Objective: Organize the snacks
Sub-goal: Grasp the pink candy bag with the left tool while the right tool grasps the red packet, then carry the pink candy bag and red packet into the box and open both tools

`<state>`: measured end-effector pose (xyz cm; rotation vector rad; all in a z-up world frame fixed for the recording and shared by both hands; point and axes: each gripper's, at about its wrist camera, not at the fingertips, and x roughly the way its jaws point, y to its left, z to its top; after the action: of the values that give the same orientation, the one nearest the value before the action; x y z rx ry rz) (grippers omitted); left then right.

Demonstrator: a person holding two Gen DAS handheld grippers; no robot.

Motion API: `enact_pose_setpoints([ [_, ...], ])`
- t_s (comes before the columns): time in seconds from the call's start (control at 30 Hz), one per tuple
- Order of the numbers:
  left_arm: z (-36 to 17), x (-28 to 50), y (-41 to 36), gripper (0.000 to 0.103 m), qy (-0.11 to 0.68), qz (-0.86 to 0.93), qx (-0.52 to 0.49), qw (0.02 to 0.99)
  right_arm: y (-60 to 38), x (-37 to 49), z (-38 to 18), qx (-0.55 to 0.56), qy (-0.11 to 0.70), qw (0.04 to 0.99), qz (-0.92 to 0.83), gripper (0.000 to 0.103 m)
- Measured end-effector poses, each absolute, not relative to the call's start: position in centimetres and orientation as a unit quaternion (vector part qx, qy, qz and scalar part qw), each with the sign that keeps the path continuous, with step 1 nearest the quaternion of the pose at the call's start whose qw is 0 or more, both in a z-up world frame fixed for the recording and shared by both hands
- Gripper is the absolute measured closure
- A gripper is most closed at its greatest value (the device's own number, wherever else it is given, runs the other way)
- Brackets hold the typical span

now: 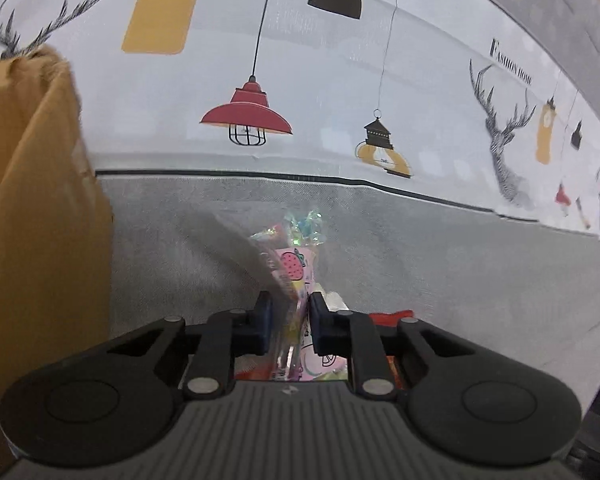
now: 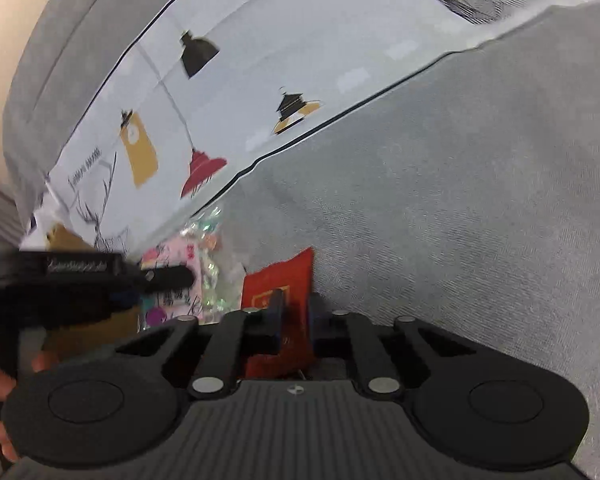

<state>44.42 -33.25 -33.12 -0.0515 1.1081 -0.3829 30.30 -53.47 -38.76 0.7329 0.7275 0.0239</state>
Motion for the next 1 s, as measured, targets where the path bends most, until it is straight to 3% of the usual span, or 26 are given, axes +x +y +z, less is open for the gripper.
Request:
enact_pose_setpoints([
  [0.67, -25.0, 36.9, -31.8, 0.084, 0.477, -0.25, -0.034, 0.842, -54.8, 24.8, -33.2, 0.296, 0.282, 0.912, 0.006, 0.101],
  [1.0, -19.8, 32.4, -24.6, 0.084, 0.444, -0.245, -0.042, 0.861, -49.5, 18.7, -27.8, 0.232, 0.242, 0.942, -0.007, 0.101],
])
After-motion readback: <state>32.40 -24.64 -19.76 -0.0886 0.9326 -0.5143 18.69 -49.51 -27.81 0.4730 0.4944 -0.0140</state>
